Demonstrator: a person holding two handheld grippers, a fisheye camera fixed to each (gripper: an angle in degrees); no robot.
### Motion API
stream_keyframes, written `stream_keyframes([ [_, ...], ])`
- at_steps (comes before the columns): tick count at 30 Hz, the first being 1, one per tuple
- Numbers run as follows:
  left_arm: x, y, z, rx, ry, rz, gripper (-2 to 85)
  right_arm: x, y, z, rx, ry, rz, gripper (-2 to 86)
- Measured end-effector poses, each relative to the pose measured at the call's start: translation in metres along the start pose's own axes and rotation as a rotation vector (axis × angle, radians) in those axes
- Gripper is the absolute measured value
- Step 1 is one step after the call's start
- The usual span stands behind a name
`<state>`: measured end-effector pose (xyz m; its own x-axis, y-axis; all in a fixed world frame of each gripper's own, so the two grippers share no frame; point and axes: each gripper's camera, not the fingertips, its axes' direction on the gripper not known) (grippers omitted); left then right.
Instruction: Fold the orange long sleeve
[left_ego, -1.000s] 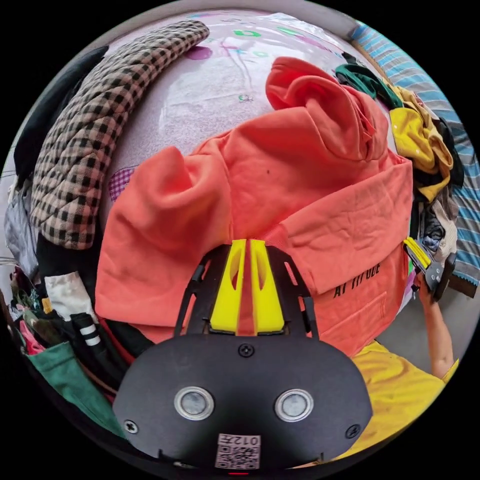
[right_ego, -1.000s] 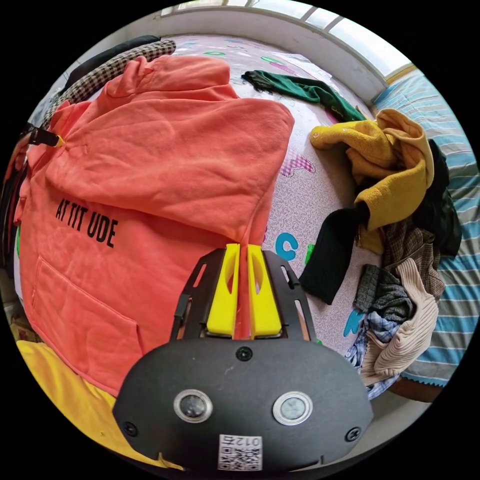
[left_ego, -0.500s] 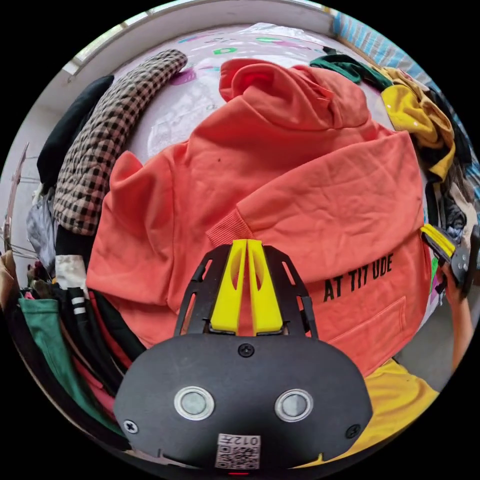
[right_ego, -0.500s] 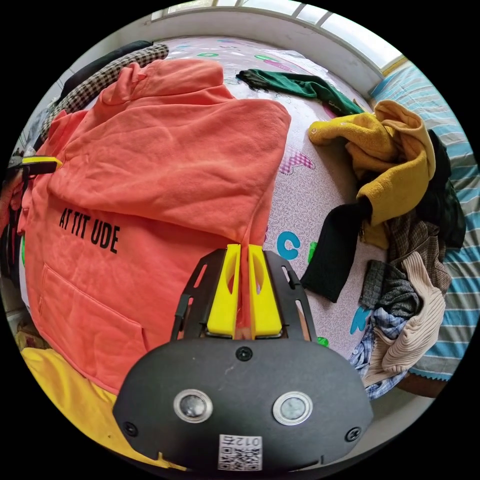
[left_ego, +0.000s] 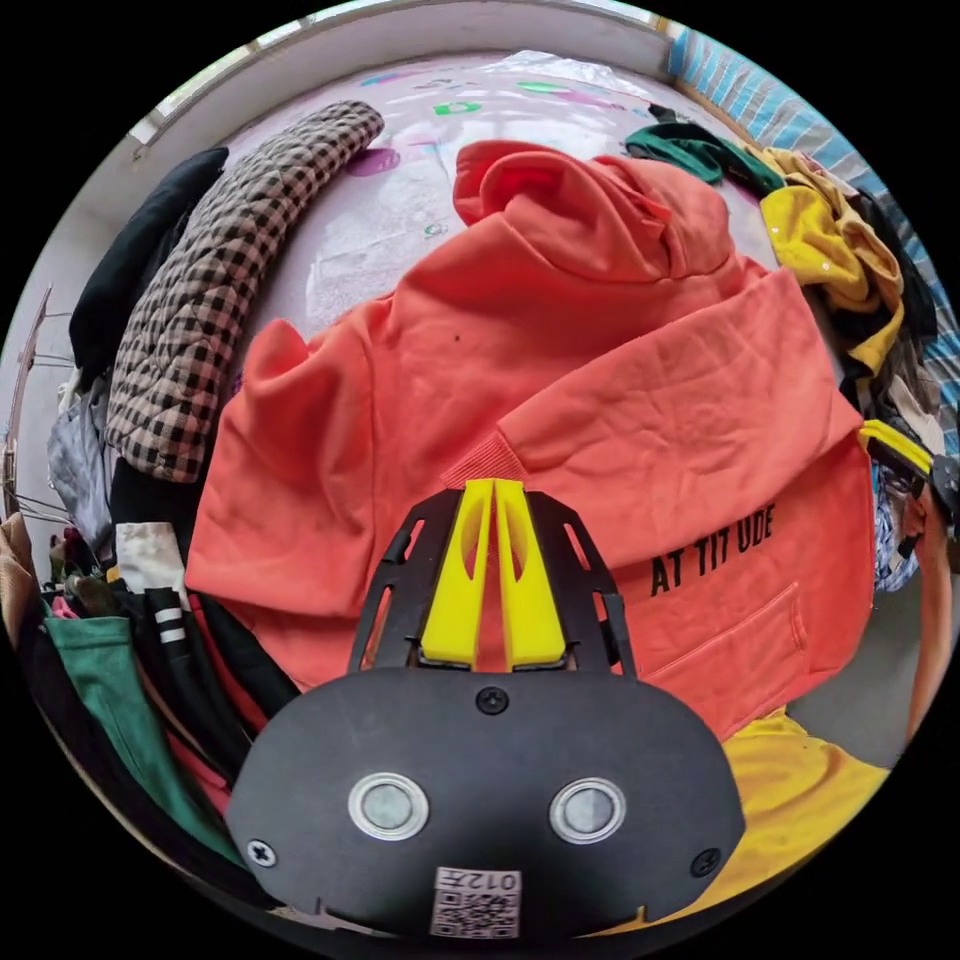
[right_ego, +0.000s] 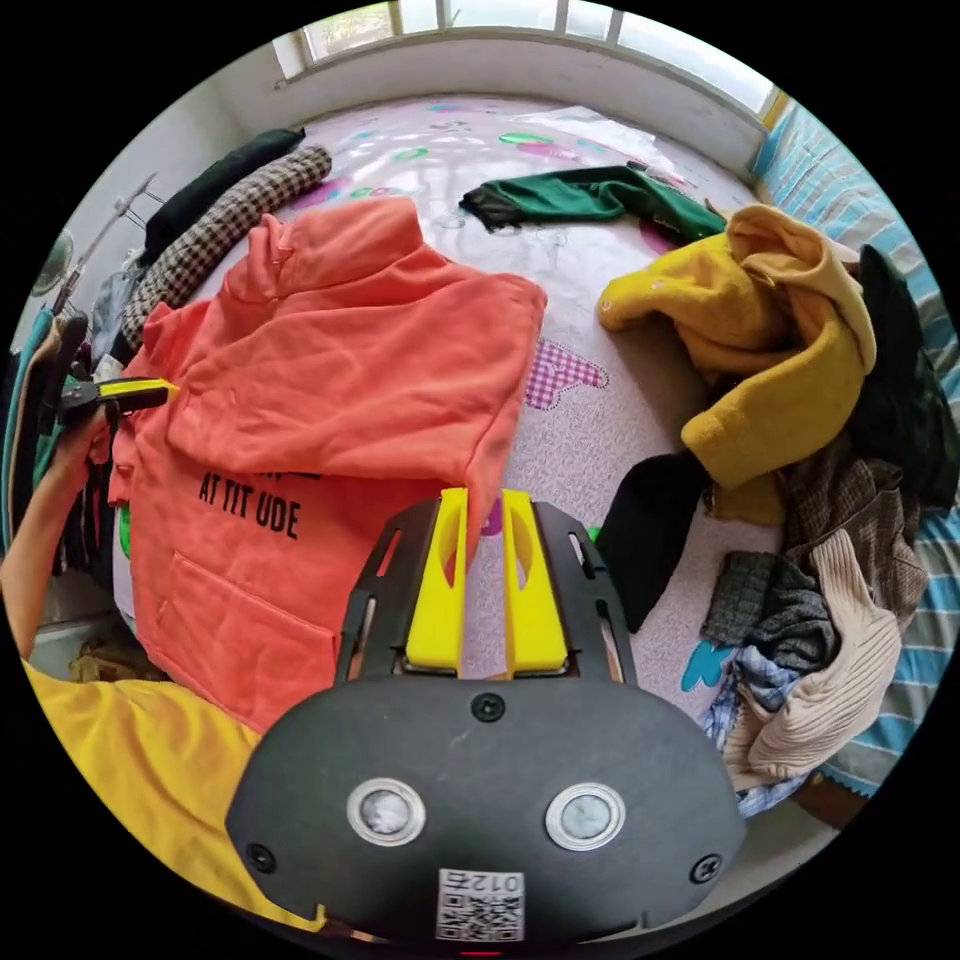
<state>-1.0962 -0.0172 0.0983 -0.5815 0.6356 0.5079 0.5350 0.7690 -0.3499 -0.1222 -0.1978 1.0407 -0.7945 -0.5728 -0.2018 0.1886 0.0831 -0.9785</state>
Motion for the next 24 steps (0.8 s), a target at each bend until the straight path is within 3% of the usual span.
stream_keyframes([
  [2, -0.009, -0.002, 0.012, -0.021, 0.046, -0.040, 0.6, 0.001, -0.013, 0.023, -0.300, -0.100, -0.138, 3.8],
  [4, -0.013, 0.001, 0.012, -0.001, 0.063, -0.042, 0.6, 0.008, -0.006, 0.030, -0.348, -0.026, -0.147, 3.3],
  [7, -0.010, 0.004, 0.011, 0.019, 0.040, 0.014, 0.6, 0.034, 0.009, 0.036, -0.352, 0.092, -0.061, 2.3],
  [9, -0.008, 0.006, 0.009, 0.029, 0.019, 0.037, 0.5, 0.047, 0.012, 0.024, -0.240, 0.042, 0.009, 1.8],
  [11, -0.009, 0.007, 0.008, 0.030, 0.019, 0.023, 0.5, 0.052, 0.006, 0.000, 0.006, -0.063, 0.053, 1.4],
  [16, -0.018, 0.007, 0.007, 0.016, 0.048, 0.005, 0.4, 0.053, -0.039, -0.005, 0.224, -0.116, 0.117, 0.9],
  [21, -0.029, 0.009, 0.005, 0.012, 0.084, -0.006, 0.3, 0.061, -0.088, 0.028, 0.157, -0.156, 0.180, 0.6],
  [23, -0.038, 0.011, 0.004, 0.019, 0.124, -0.026, 0.2, 0.068, -0.103, 0.061, -0.064, -0.157, 0.211, 0.5],
  [24, -0.040, 0.012, 0.004, 0.022, 0.134, -0.030, 0.2, 0.068, -0.104, 0.064, -0.080, -0.161, 0.208, 0.5],
])
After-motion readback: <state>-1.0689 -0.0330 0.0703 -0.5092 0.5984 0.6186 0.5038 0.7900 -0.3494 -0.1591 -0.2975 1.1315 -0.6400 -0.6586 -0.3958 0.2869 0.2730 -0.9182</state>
